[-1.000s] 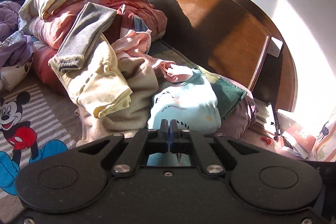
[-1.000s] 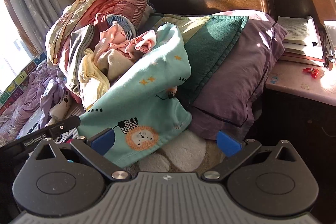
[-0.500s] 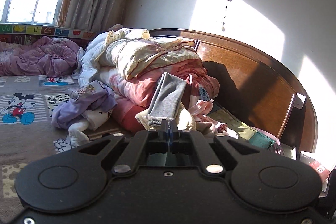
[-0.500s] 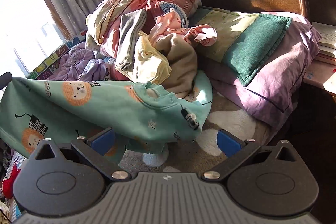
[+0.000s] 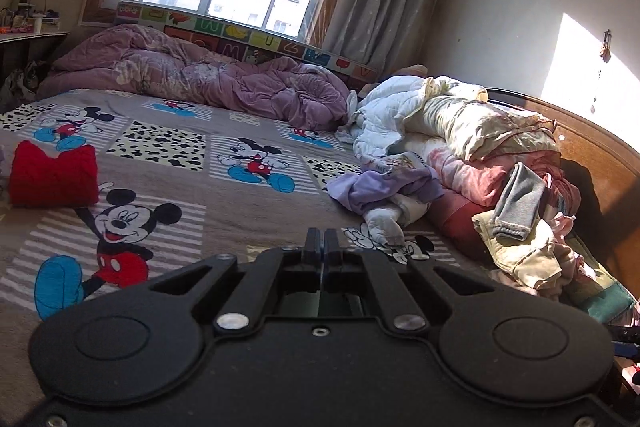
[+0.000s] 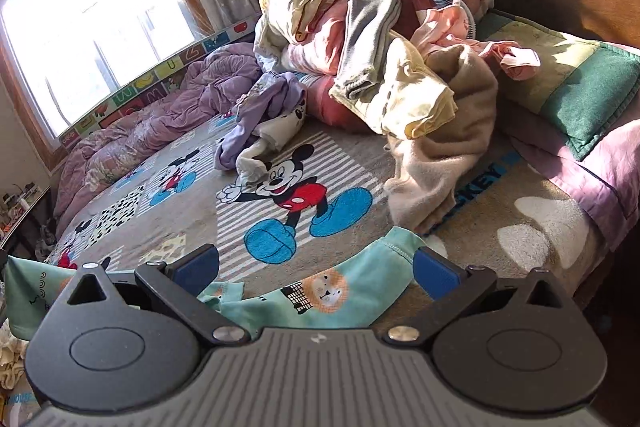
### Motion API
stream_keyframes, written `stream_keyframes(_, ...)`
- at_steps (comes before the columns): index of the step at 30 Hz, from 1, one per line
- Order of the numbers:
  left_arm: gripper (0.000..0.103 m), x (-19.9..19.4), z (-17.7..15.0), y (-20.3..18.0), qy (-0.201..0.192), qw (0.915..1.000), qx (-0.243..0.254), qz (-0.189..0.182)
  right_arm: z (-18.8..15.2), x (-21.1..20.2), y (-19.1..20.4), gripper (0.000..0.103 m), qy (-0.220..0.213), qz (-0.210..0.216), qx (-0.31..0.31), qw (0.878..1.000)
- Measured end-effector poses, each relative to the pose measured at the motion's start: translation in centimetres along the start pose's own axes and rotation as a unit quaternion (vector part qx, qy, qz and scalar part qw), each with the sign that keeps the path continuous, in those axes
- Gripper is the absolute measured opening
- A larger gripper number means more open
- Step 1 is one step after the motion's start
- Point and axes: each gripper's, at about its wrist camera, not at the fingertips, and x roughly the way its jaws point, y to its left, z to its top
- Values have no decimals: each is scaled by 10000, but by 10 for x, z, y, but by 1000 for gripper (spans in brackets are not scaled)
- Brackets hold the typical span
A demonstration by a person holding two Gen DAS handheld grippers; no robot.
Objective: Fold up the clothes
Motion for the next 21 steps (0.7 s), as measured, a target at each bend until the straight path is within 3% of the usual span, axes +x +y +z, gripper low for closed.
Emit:
stream_keyframes(4,0,-19,-15,57,-52,9955,-639,699,-8,11,33,102,293,430,171,9985)
stream_keyframes(7,0,-24,-30,82,298,9898,-788,1147,-19,21,64,102,523,659,30,9964)
stream_keyframes(8,14,-25,-35,84,514,9880,-676,1287,-23,25,76,102,593,733,-131,9955)
stream_keyframes(9,48,-26,-37,84,730,9866,-527,1363,-29,29,89,102,685,839,-298,9937)
stream_keyframes(10,62,-28,-39,83,902,9850,-344,1427,-35,32,102,102,783,954,-463,9913)
stream_keyframes(11,68,-33,-40,77,953,9847,-98,1452,-42,35,114,102,906,1102,-611,9879)
stream_keyframes(14,69,-49,-43,61,936,9853,442,1358,-61,42,150,102,1294,1504,-1126,9736)
stream_keyframes(18,71,-55,-48,49,1022,9898,477,868,-89,41,186,102,1587,1580,-1831,9573)
stream_keyframes(21,72,-55,-55,35,1174,9893,622,598,-102,40,192,102,1676,1572,-1970,9531)
